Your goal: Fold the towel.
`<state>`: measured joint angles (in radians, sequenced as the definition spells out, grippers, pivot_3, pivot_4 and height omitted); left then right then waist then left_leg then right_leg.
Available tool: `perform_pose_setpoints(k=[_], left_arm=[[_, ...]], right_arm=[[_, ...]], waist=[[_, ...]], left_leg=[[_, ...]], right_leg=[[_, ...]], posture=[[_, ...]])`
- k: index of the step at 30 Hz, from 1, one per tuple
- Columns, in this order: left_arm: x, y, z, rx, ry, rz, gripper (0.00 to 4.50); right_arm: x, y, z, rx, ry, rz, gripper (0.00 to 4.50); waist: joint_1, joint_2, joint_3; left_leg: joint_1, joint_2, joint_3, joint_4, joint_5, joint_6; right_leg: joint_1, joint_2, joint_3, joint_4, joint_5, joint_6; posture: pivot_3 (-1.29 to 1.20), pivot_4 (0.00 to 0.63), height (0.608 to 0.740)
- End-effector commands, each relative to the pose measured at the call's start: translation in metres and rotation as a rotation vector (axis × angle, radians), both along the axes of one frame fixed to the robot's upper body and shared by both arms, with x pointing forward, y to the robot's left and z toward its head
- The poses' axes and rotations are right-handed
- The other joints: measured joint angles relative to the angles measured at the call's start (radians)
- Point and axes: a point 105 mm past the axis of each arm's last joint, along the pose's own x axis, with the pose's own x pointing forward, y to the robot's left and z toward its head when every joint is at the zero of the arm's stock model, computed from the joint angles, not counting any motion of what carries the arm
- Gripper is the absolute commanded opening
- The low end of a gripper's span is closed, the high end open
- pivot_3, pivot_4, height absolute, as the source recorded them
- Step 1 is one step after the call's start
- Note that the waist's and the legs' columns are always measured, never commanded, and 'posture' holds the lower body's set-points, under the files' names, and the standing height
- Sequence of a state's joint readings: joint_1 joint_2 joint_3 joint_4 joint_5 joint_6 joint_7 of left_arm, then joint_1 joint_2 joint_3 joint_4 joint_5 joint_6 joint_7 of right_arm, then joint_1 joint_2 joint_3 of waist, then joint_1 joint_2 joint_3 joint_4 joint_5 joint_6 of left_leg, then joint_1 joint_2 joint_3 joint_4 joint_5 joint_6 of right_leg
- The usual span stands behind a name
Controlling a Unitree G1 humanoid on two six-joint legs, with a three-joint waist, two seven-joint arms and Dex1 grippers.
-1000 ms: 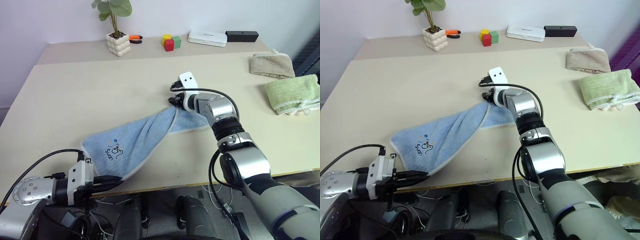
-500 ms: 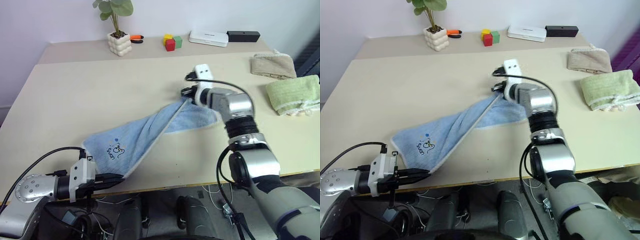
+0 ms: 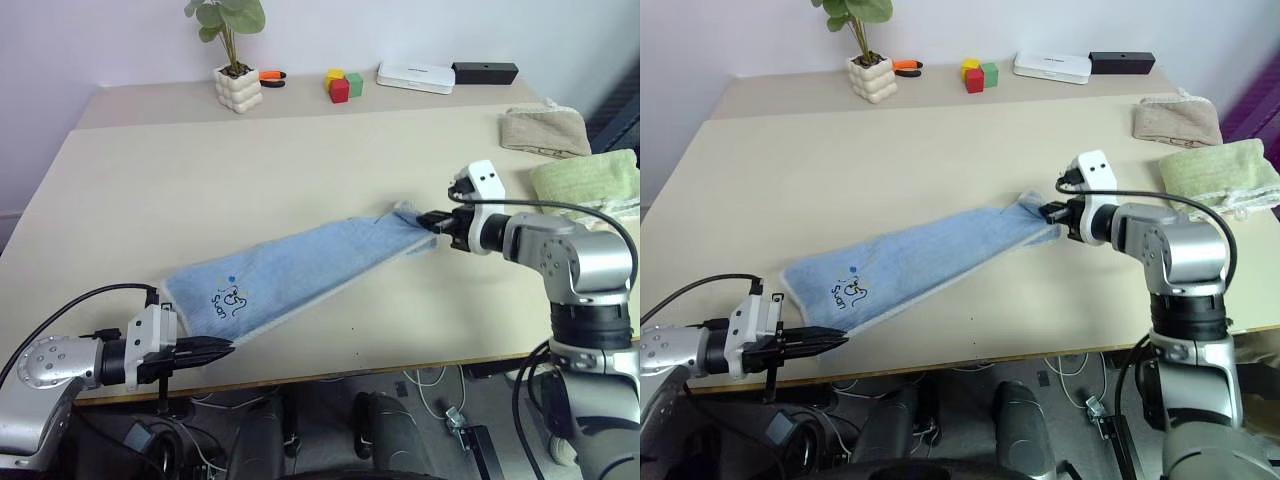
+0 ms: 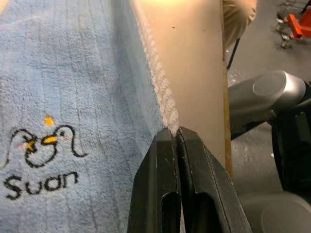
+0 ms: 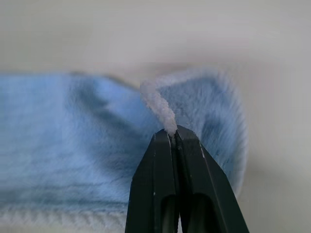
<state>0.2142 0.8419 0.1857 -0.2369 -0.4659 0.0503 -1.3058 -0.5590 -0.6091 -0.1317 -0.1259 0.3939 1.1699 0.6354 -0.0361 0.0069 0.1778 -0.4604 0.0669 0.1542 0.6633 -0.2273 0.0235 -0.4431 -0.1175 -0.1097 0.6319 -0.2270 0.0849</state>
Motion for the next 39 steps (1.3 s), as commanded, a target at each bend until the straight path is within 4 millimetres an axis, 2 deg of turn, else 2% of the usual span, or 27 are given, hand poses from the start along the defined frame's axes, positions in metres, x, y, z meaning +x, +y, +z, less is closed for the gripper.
perform_pose_setpoints(k=[1, 4, 7, 8, 10, 12, 14, 16, 21, 24, 30, 39], left_arm=[[0.002, 0.000, 0.002, 0.015, -0.016, -0.037, 0.00], [0.003, 0.000, 0.002, 0.014, -0.017, -0.045, 0.00], [0.004, 0.002, 0.001, 0.023, -0.016, -0.052, 0.00], [0.003, 0.002, 0.000, 0.029, -0.015, -0.055, 0.00], [0.003, 0.001, 0.000, 0.028, -0.012, -0.059, 0.00], [0.003, 0.000, 0.000, 0.025, -0.011, -0.061, 0.00], [0.004, -0.002, 0.000, 0.025, -0.016, -0.064, 0.00], [0.005, -0.004, 0.001, 0.025, -0.024, -0.064, 0.00], [0.006, -0.006, 0.002, 0.023, -0.031, -0.066, 0.00], [0.005, -0.008, 0.003, 0.016, -0.028, -0.069, 0.00], [0.002, -0.011, 0.005, 0.009, -0.024, -0.065, 0.00], [0.001, -0.012, 0.006, 0.006, -0.024, -0.063, 0.00]], right_arm=[[-0.006, 0.000, 0.007, 0.035, -0.026, -0.007, 1.38], [-0.007, -0.003, 0.005, -0.022, -0.051, -0.010, 2.81], [-0.004, -0.016, 0.013, -0.223, -0.208, 0.030, 4.33], [-0.004, -0.017, 0.027, -0.289, -0.316, 0.080, 4.44], [-0.009, -0.014, 0.047, -0.400, -0.475, 0.202, 4.44], [-0.012, -0.015, 0.054, -0.473, -0.558, 0.265, 4.44], [-0.016, -0.014, 0.067, -0.721, -0.766, 0.397, 4.44], [-0.017, -0.017, 0.059, -0.990, -0.881, 0.545, 4.44], [-0.016, -0.023, 0.036, -1.333, -1.079, 0.812, 4.44], [-0.013, -0.021, 0.029, -1.414, -1.161, 0.906, 4.44], [-0.002, -0.012, 0.031, -1.486, -1.310, 0.943, 4.44], [0.002, -0.013, 0.025, -1.565, -1.364, 1.034, 4.44]], waist=[[0.000, 0.000, 0.000], [0.000, 0.000, 0.000], [0.009, 0.000, 0.000], [0.012, 0.000, 0.000], [0.017, 0.001, 0.000], [0.018, 0.000, 0.000], [0.019, 0.000, 0.000], [0.019, 0.000, 0.000], [0.016, -0.001, 0.000], [0.015, 0.000, 0.001], [0.011, 0.000, 0.001], [0.013, 0.000, 0.000]], left_leg=[[0.000, 0.000, 0.000, 0.000, 0.000, 0.000], [0.000, 0.000, 0.000, 0.000, 0.000, 0.000], [0.000, 0.000, 0.000, 0.000, 0.000, 0.000], [0.000, 0.000, 0.000, 0.000, 0.000, 0.000], [0.000, -0.001, 0.001, 0.000, 0.000, 0.001], [0.000, 0.000, 0.001, 0.000, 0.000, 0.001], [0.000, 0.000, 0.001, 0.000, 0.000, 0.001], [0.000, -0.001, 0.003, 0.001, 0.000, 0.001], [0.002, 0.000, 0.004, 0.001, 0.001, -0.006], [0.002, 0.000, 0.005, 0.001, 0.003, -0.005], [0.002, 0.000, 0.006, 0.001, 0.003, -0.006], [0.002, 0.000, 0.006, 0.001, 0.004, -0.006]], right_leg=[[0.000, 0.000, 0.000, 0.000, 0.000, 0.000], [0.000, 0.000, 0.000, 0.000, 0.000, 0.000], [0.000, 0.000, 0.000, 0.000, 0.000, 0.000], [0.000, 0.000, 0.000, -0.001, -0.001, -0.001], [0.000, -0.001, 0.000, -0.001, -0.001, -0.002], [0.000, 0.000, 0.000, -0.001, -0.001, -0.002], [0.000, 0.000, 0.000, -0.001, -0.001, -0.002], [0.000, 0.000, 0.000, -0.001, -0.001, -0.002], [0.000, -0.001, 0.000, -0.002, -0.002, -0.003], [0.000, 0.000, 0.001, -0.001, -0.002, -0.003], [0.000, 0.000, 0.002, 0.000, -0.002, -0.003], [0.000, 0.000, 0.002, 0.000, -0.002, -0.003]], posture=[[0.00, 0.150, 0.740], [0.00, 0.150, 0.740], [0.00, 0.150, 0.740], [0.00, 0.150, 0.740], [0.00, 0.150, 0.740], [0.00, 0.150, 0.740], [0.00, 0.150, 0.740], [0.00, 0.150, 0.740], [0.00, 0.150, 0.740], [0.00, 0.150, 0.740], [0.00, 0.150, 0.740], [0.00, 0.150, 0.740]])
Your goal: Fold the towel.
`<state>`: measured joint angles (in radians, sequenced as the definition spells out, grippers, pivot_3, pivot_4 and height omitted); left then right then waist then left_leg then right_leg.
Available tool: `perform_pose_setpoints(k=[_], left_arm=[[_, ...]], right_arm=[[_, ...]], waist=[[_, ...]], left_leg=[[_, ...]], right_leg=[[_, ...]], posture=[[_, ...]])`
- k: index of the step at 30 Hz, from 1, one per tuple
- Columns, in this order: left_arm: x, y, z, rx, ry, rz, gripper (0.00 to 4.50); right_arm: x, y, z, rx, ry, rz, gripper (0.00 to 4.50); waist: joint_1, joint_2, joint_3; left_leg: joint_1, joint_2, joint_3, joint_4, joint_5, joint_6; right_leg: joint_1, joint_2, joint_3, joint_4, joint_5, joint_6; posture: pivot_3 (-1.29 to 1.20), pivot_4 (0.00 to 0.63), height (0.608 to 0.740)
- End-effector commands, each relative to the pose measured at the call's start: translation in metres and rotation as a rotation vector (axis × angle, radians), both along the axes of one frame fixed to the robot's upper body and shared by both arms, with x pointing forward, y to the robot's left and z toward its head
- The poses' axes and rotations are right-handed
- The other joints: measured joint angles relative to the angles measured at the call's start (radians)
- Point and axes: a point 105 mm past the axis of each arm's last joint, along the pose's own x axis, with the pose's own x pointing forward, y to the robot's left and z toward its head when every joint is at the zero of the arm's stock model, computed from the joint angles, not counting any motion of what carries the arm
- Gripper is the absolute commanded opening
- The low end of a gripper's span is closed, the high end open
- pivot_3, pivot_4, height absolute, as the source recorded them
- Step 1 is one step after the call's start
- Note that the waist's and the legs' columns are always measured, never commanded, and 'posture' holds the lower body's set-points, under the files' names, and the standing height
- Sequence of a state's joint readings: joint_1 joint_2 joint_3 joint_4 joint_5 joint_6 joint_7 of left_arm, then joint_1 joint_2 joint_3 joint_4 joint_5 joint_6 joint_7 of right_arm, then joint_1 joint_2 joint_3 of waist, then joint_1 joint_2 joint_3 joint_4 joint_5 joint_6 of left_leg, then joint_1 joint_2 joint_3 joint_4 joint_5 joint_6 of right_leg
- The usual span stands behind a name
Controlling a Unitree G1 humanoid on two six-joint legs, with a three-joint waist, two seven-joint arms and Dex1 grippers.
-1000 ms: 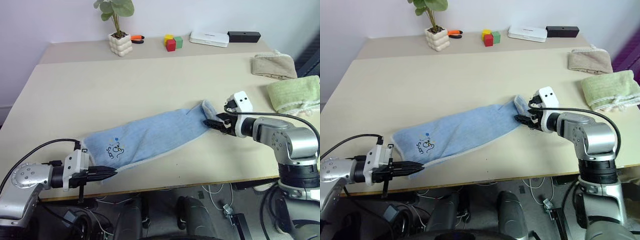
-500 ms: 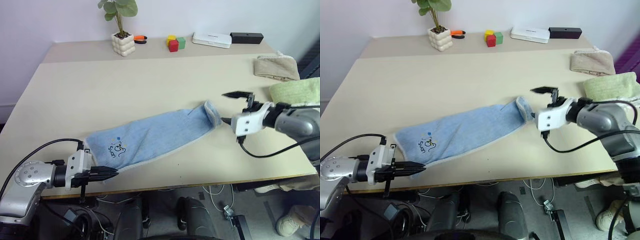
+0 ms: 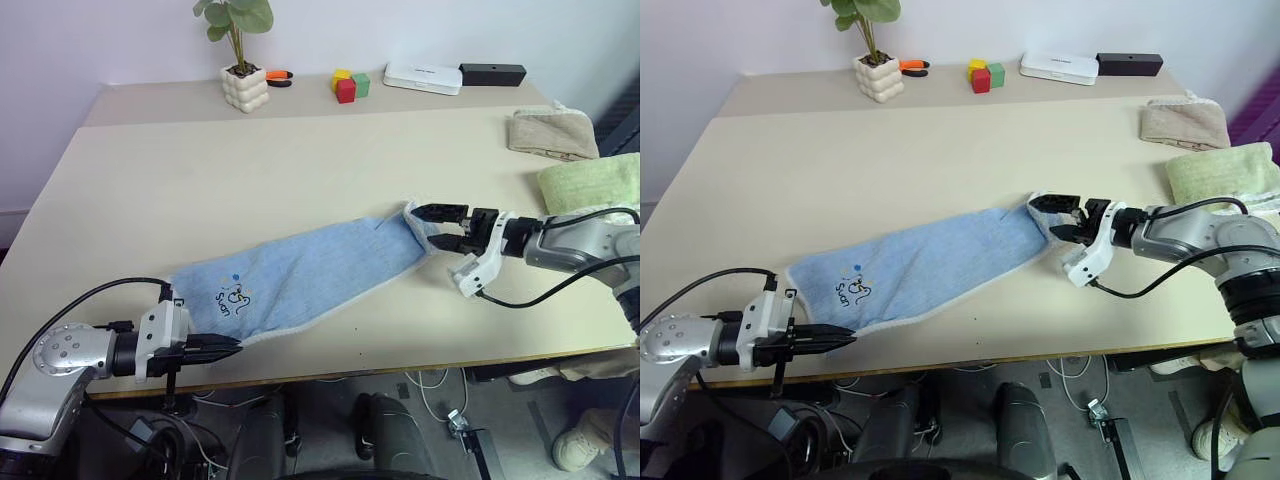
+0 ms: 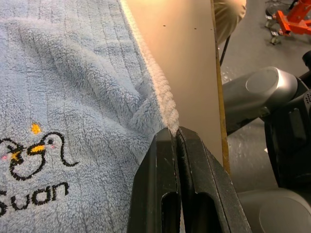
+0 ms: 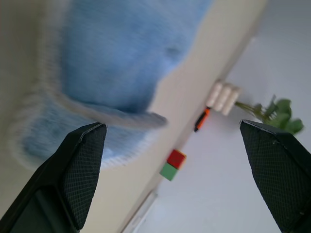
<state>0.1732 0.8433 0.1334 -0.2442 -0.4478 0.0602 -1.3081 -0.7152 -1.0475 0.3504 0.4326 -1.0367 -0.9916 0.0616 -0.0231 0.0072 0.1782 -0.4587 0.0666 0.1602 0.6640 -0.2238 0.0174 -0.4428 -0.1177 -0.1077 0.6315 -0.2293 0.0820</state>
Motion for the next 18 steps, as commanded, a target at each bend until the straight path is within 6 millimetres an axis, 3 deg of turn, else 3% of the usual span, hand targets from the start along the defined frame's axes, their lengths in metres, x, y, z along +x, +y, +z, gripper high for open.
perform_pose_setpoints(k=[1, 7, 8, 11, 17, 18], left_arm=[[-0.001, -0.002, 0.008, -0.008, -0.027, -0.015, 0.00], [0.000, -0.004, 0.007, -0.014, -0.027, -0.017, 0.00], [0.000, -0.004, 0.007, -0.014, -0.028, -0.018, 0.00], [0.001, -0.004, 0.008, -0.014, -0.031, -0.020, 0.00], [0.000, -0.002, 0.008, -0.015, -0.030, -0.015, 0.00], [-0.001, -0.002, 0.007, -0.015, -0.029, -0.013, 0.00]], right_arm=[[0.004, -0.004, 0.016, -0.024, -0.066, 0.013, 4.44], [0.005, 0.006, 0.003, -0.052, -0.037, 0.047, 4.44], [0.005, 0.007, 0.000, -0.056, -0.028, 0.048, 4.20], [0.010, 0.010, -0.004, -0.055, -0.027, 0.040, 3.23], [0.016, 0.010, -0.003, -0.057, -0.035, 0.018, 0.22], [0.016, 0.009, -0.003, -0.058, -0.032, 0.013, 0.11]], waist=[[-0.001, 0.000, 0.000], [-0.004, 0.000, 0.000], [-0.006, 0.000, 0.000], [-0.012, 0.000, 0.000], [-0.022, 0.000, 0.000], [-0.022, 0.000, 0.000]], left_leg=[[0.000, 0.000, 0.000, 0.000, 0.000, 0.000], [0.000, 0.000, 0.000, 0.000, 0.000, 0.000], [0.000, 0.000, 0.000, 0.000, 0.000, 0.000], [0.000, 0.000, 0.000, 0.000, 0.000, 0.000], [0.000, 0.000, 0.000, 0.000, 0.001, 0.000], [0.000, 0.000, 0.000, 0.000, 0.001, 0.000]], right_leg=[[0.000, 0.000, 0.000, 0.000, 0.000, 0.000], [0.000, 0.000, 0.000, 0.000, 0.000, 0.000], [0.000, 0.000, 0.000, 0.000, 0.000, 0.000], [0.000, 0.000, 0.000, 0.000, 0.000, 0.000], [0.001, 0.001, 0.000, 0.001, 0.000, 0.001], [0.001, 0.001, 0.000, 0.001, 0.000, 0.001]], posture=[[0.00, 0.150, 0.740], [0.00, 0.150, 0.740], [0.00, 0.150, 0.740], [0.00, 0.150, 0.740], [0.00, 0.150, 0.740], [0.00, 0.150, 0.740]])
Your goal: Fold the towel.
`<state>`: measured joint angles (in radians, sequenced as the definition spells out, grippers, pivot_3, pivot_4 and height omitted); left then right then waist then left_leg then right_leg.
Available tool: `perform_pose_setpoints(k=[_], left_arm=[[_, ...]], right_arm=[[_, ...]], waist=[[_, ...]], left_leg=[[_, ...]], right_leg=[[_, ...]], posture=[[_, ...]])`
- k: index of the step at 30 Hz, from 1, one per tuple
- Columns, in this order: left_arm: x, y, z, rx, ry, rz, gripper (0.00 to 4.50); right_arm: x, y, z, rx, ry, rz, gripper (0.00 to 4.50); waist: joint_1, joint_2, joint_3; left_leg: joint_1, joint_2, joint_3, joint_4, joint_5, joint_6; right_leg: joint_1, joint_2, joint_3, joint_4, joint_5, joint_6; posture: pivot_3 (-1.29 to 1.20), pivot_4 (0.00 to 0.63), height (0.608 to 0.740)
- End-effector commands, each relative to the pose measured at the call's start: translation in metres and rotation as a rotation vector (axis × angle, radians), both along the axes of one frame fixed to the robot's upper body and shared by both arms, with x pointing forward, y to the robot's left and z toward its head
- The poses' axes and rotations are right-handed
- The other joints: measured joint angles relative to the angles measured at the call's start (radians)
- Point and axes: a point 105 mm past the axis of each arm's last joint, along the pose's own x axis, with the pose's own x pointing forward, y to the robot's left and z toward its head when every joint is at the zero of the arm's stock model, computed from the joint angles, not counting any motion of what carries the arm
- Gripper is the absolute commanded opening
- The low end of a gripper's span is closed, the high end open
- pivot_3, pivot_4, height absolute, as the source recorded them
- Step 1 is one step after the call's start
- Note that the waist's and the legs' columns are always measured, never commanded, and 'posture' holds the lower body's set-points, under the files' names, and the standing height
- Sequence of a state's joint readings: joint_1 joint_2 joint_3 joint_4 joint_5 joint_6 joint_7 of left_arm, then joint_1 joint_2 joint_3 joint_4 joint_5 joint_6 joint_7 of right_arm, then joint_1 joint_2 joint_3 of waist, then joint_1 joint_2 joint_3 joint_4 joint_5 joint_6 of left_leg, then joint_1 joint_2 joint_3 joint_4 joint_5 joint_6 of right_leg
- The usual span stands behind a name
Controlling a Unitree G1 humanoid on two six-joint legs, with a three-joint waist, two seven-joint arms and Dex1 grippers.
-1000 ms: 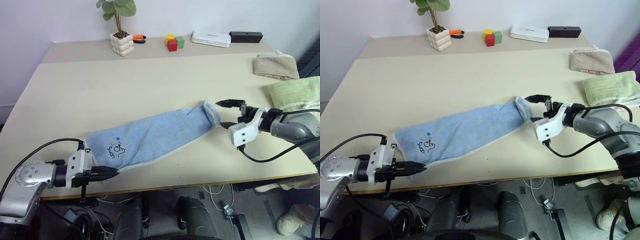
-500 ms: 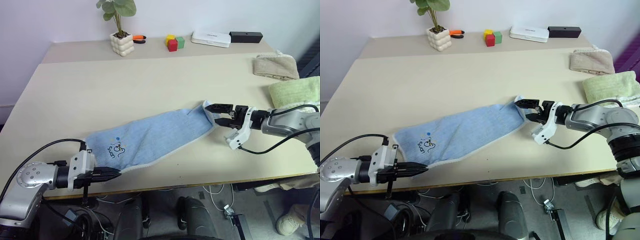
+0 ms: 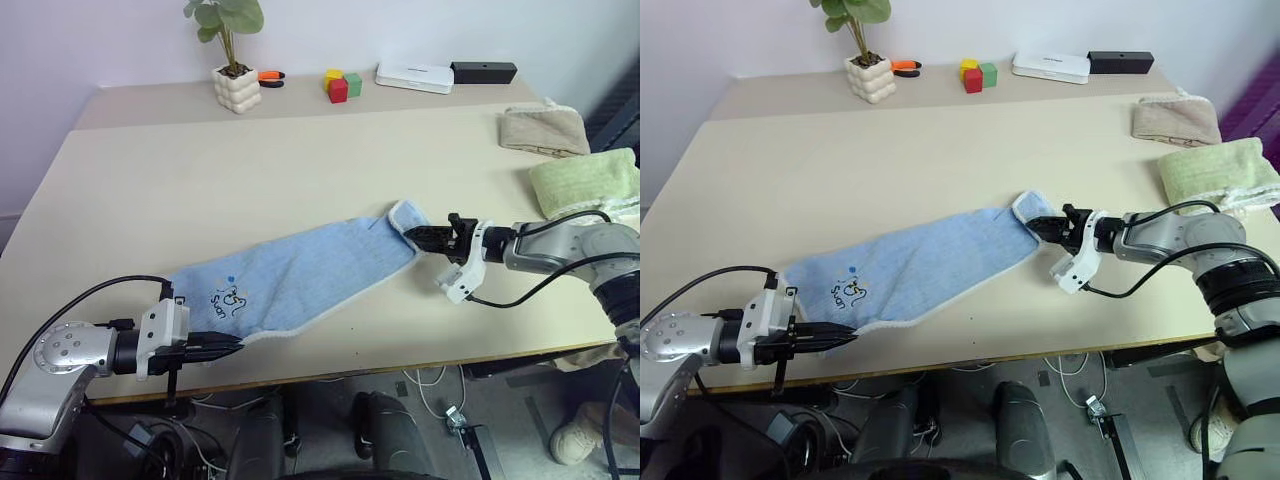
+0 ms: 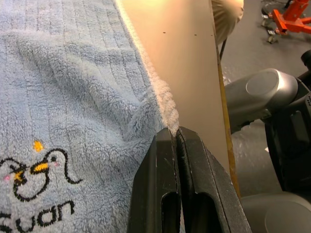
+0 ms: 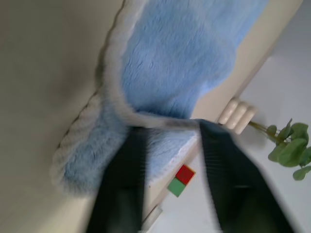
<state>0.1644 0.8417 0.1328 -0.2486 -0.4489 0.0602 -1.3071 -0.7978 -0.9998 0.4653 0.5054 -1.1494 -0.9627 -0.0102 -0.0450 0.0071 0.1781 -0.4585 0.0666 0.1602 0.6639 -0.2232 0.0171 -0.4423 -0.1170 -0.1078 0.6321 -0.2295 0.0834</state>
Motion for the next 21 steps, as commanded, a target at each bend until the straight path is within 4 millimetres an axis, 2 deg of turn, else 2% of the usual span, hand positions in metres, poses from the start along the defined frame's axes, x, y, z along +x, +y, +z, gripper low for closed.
perform_pose_setpoints(k=[1, 8, 9, 10, 11, 16, 17, 21], left_arm=[[-0.002, 0.000, 0.005, -0.013, -0.017, -0.007, 0.00], [-0.003, 0.000, 0.003, -0.012, -0.016, -0.005, 0.00], [-0.003, 0.000, 0.003, -0.011, -0.017, -0.006, 0.00], [-0.003, 0.000, 0.003, -0.010, -0.017, -0.006, 0.00], [-0.003, 0.000, 0.003, -0.010, -0.017, -0.007, 0.00], [-0.002, -0.001, 0.004, -0.011, -0.016, -0.011, 0.00], [-0.002, -0.002, 0.005, -0.011, -0.017, -0.013, 0.00], [0.000, -0.004, 0.006, -0.012, -0.020, -0.021, 0.00]], right_arm=[[0.005, 0.001, 0.013, 0.008, -0.037, -0.008, 0.11], [0.006, -0.001, 0.018, 0.088, 0.028, -0.063, 0.11], [0.005, -0.001, 0.021, 0.110, 0.048, -0.069, 0.59], [0.005, -0.002, 0.027, 0.111, 0.026, -0.067, 0.81], [0.004, -0.002, 0.034, 0.101, -0.007, -0.054, 1.22], [-0.001, -0.007, 0.050, 0.041, -0.074, -0.028, 3.75], [-0.003, -0.006, 0.052, 0.017, -0.092, -0.015, 4.13], [-0.009, -0.001, 0.041, -0.074, -0.092, 0.027, 4.13]], waist=[[0.000, 0.000, 0.000], [0.000, 0.000, 0.000], [0.001, 0.000, 0.000], [0.001, 0.000, 0.000], [0.001, 0.000, 0.000], [0.003, 0.000, 0.000], [0.002, 0.000, 0.000], [0.000, 0.000, 0.000]], left_leg=[[0.000, 0.000, 0.000, 0.000, 0.000, 0.000], [0.000, 0.000, 0.000, 0.000, 0.000, 0.000], [0.000, 0.000, 0.000, 0.000, 0.000, 0.000], [0.000, 0.000, 0.000, 0.000, 0.000, 0.000], [0.000, 0.000, 0.000, 0.000, 0.000, 0.000], [0.001, 0.000, 0.000, 0.000, 0.000, 0.000], [0.001, 0.000, 0.000, 0.000, 0.000, 0.000], [0.001, 0.000, 0.000, 0.000, 0.000, 0.000]], right_leg=[[0.000, 0.000, 0.000, 0.000, 0.000, 0.000], [0.000, 0.000, 0.000, 0.000, 0.000, 0.000], [0.001, 0.000, 0.000, 0.000, 0.000, 0.001], [0.001, 0.000, 0.000, 0.000, 0.001, 0.001], [0.001, 0.000, 0.000, 0.000, 0.001, 0.002], [0.001, 0.000, 0.000, 0.000, 0.001, 0.002], [0.001, 0.000, 0.000, 0.000, 0.001, 0.002], [0.001, 0.000, 0.000, 0.000, 0.000, 0.001]], posture=[[0.00, 0.150, 0.740], [0.00, 0.150, 0.740], [0.00, 0.150, 0.740], [0.00, 0.150, 0.740], [0.00, 0.150, 0.740], [0.00, 0.150, 0.740], [0.00, 0.150, 0.740], [0.00, 0.150, 0.740]])
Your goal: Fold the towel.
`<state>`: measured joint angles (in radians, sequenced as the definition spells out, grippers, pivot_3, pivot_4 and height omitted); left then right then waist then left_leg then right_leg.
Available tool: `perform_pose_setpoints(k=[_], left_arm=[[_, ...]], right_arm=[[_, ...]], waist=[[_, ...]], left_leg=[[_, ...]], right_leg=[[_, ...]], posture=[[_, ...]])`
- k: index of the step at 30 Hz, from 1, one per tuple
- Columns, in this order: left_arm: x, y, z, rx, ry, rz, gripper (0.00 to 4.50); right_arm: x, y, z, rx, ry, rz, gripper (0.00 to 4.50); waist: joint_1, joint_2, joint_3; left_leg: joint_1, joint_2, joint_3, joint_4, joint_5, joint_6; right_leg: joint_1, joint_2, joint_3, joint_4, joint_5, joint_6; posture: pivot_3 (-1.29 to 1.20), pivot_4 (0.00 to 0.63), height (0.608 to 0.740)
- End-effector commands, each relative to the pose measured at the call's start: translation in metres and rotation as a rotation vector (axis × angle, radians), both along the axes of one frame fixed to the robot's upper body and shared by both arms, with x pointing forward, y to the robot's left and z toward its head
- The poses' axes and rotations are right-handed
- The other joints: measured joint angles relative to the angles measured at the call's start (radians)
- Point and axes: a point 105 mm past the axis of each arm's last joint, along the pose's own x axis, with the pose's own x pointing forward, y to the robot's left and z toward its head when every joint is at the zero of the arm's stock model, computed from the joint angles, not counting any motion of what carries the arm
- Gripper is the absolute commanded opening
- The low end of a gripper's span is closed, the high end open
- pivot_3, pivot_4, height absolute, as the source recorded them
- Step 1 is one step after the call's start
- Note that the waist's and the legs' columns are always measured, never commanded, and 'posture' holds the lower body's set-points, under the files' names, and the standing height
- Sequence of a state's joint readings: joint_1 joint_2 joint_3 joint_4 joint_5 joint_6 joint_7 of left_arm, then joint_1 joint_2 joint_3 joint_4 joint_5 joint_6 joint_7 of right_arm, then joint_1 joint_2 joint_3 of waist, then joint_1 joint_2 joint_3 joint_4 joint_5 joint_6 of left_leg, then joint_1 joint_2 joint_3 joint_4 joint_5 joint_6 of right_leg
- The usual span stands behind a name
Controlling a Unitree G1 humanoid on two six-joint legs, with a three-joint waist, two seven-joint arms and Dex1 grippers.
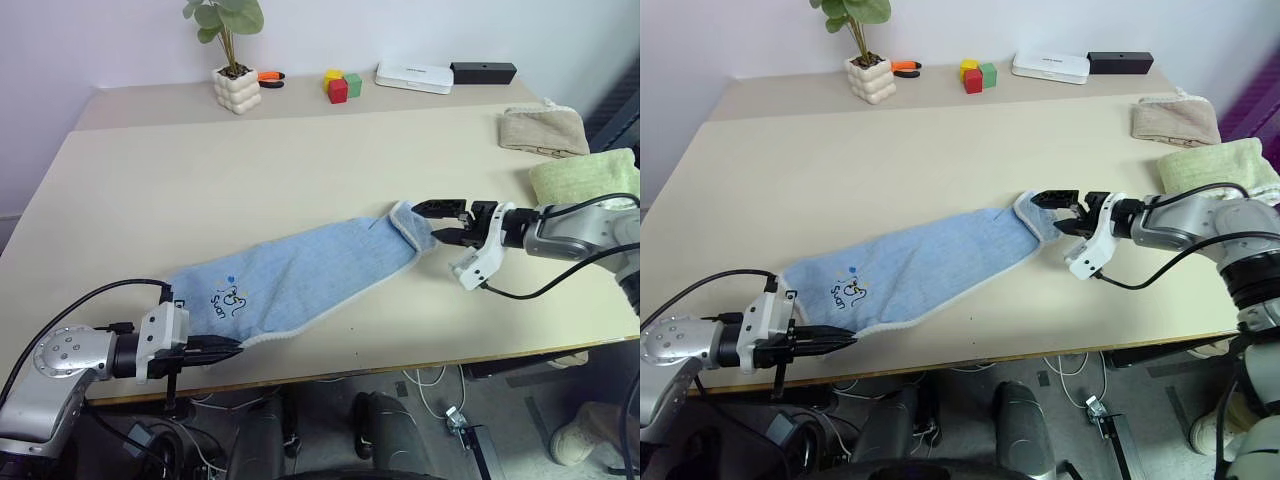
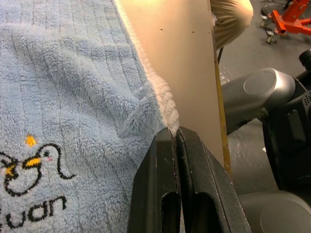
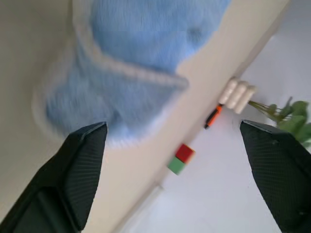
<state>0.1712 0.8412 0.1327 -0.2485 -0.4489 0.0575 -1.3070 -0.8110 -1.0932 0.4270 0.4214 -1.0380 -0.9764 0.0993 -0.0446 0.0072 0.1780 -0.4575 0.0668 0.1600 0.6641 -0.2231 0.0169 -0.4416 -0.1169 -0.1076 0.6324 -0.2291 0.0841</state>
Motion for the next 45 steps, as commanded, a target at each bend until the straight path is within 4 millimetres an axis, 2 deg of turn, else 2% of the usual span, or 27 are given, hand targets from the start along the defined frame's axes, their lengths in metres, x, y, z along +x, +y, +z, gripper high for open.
perform_pose_setpoints(k=[1, 13, 23, 30, 35, 38, 43, 45], left_arm=[[0.002, -0.004, 0.007, -0.013, -0.024, -0.024, 0.00], [0.006, -0.013, 0.008, -0.024, -0.030, -0.044, 0.00], [0.005, -0.026, 0.000, -0.077, -0.011, -0.046, 0.00], [0.005, -0.026, -0.001, -0.079, -0.016, -0.046, 0.00], [0.004, -0.026, -0.001, -0.080, -0.013, -0.045, 0.00], [0.004, -0.026, -0.001, -0.079, -0.013, -0.045, 0.00], [0.005, -0.026, -0.001, -0.080, -0.013, -0.044, 0.00], [0.005, -0.026, 0.000, -0.081, -0.013, -0.045, 0.00]], right_arm=[[-0.005, 0.008, 0.006, -0.058, -0.047, 0.054, 4.13], [0.003, 0.012, -0.005, -0.249, -0.086, 0.117, 4.13], [0.004, 0.011, -0.029, -0.401, -0.079, 0.211, 4.13], [0.021, 0.002, -0.033, -0.459, -0.125, 0.182, 4.13], [0.025, 0.004, -0.038, -0.456, -0.110, 0.176, 4.13], [0.023, 0.007, -0.039, -0.442, -0.084, 0.172, 3.28], [0.021, 0.006, -0.041, -0.449, -0.068, 0.166, 0.71], [0.019, 0.007, -0.042, -0.446, -0.057, 0.167, 0.02]], waist=[[0.000, 0.000, 0.000], [-0.001, 0.000, 0.000], [-0.001, 0.000, 0.000], [0.000, 0.000, -0.001], [-0.002, 0.000, -0.001], [-0.001, 0.000, -0.001], [-0.002, 0.000, -0.001], [-0.002, 0.000, -0.001]], left_leg=[[0.000, 0.000, 0.000, 0.000, 0.000, 0.000], [0.000, 0.000, 0.001, 0.000, 0.000, 0.000], [0.000, 0.000, 0.002, 0.000, 0.000, 0.000], [0.002, 0.000, 0.002, 0.000, 0.001, -0.001], [0.002, 0.000, 0.003, 0.000, 0.001, -0.001], [0.004, 0.000, 0.003, 0.000, 0.001, -0.001], [0.006, 0.000, 0.003, 0.000, 0.001, -0.001], [0.006, 0.000, 0.004, 0.000, 0.001, -0.001]], right_leg=[[0.000, 0.000, 0.000, 0.000, 0.000, 0.000], [-0.001, 0.000, 0.001, 0.001, 0.000, 0.000], [-0.001, 0.000, 0.001, 0.002, -0.001, 0.000], [0.000, 0.000, 0.002, 0.002, -0.001, -0.001], [0.000, 0.000, 0.003, 0.003, -0.001, -0.001], [0.002, 0.000, 0.003, 0.003, -0.001, -0.001], [0.002, 0.000, 0.004, 0.003, -0.001, 0.000], [0.002, 0.000, 0.004, 0.003, -0.001, 0.000]], posture=[[0.00, 0.150, 0.740], [0.00, 0.150, 0.740], [0.00, 0.150, 0.740], [0.00, 0.150, 0.740], [0.00, 0.150, 0.740], [0.00, 0.150, 0.740], [0.00, 0.150, 0.740], [0.00, 0.150, 0.740]])
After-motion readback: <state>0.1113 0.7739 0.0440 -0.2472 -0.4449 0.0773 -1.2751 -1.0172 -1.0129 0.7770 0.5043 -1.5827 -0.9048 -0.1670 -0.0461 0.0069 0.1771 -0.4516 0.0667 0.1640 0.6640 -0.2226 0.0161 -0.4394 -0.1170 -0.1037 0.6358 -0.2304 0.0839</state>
